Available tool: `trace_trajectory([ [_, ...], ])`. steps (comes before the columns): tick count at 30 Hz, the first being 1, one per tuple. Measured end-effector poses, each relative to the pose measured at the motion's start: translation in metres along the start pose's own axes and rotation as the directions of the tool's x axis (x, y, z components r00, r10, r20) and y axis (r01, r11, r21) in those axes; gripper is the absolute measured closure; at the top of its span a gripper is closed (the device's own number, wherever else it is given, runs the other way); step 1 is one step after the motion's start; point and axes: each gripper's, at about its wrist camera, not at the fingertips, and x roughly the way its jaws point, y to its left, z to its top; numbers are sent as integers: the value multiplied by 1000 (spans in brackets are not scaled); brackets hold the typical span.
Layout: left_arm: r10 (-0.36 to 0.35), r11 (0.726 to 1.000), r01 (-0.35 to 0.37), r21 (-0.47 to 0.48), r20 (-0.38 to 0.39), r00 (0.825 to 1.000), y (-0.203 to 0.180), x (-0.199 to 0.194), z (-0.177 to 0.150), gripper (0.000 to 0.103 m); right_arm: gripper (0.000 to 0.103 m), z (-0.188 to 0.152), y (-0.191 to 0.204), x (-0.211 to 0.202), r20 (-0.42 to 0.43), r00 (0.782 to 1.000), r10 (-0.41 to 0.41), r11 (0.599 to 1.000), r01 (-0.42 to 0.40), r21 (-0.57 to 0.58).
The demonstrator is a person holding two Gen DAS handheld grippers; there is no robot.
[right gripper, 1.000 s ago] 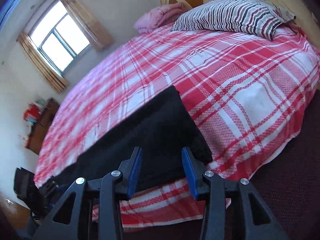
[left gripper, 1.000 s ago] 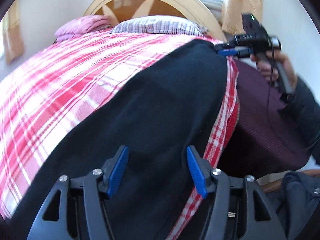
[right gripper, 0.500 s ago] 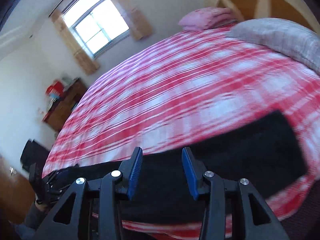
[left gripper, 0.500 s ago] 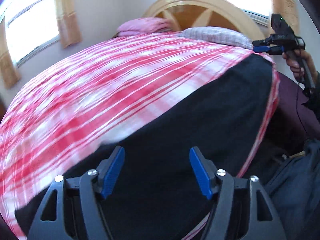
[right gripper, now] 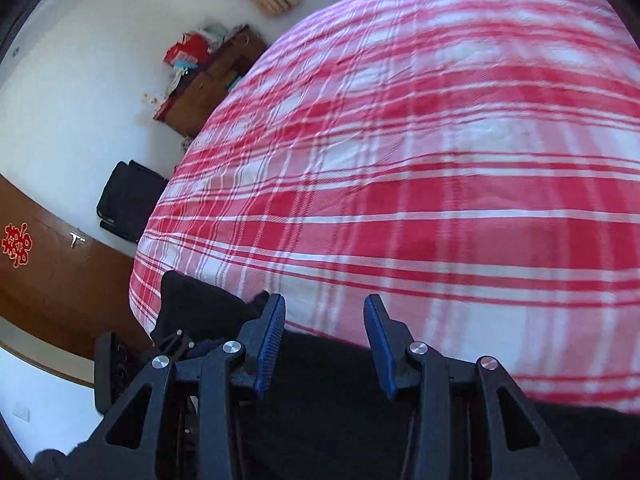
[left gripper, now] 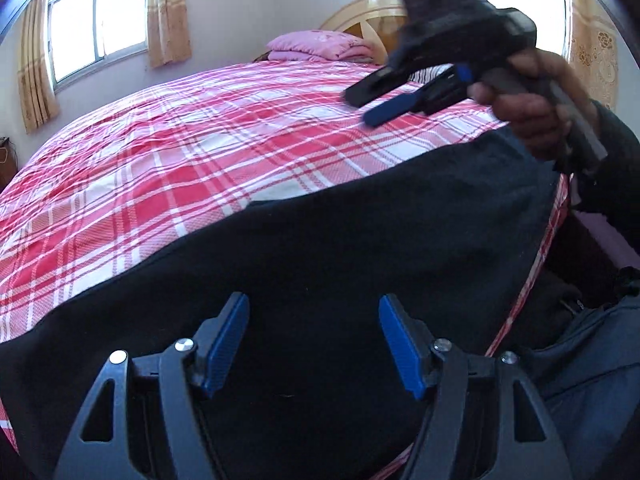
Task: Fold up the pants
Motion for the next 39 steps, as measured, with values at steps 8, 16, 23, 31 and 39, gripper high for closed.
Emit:
trace_trajectory([
  [8, -46, 999, 46, -18, -15, 999, 0, 2, -11, 18, 60, 1, 21, 82, -174, 981, 83, 994, -68, 89],
  [16, -58, 998, 58, 2, -34, 998, -3, 3, -11, 15, 71, -9, 31, 103, -232, 964, 127, 988, -103, 114],
  [23, -55, 998, 56, 31, -40, 998, -8, 4, -12, 11, 89, -13, 8, 104, -179, 938, 297, 930, -241, 278],
  [31, -46, 997, 49, 53, -44, 998, -18, 0, -17, 9, 97, -17, 22, 83, -48, 949, 313, 924, -292, 247],
  [39, -45, 997, 48, 62, -48, 998, -16, 4, -13, 8, 101, -7, 54, 60, 17, 977, 211, 972, -211, 99],
])
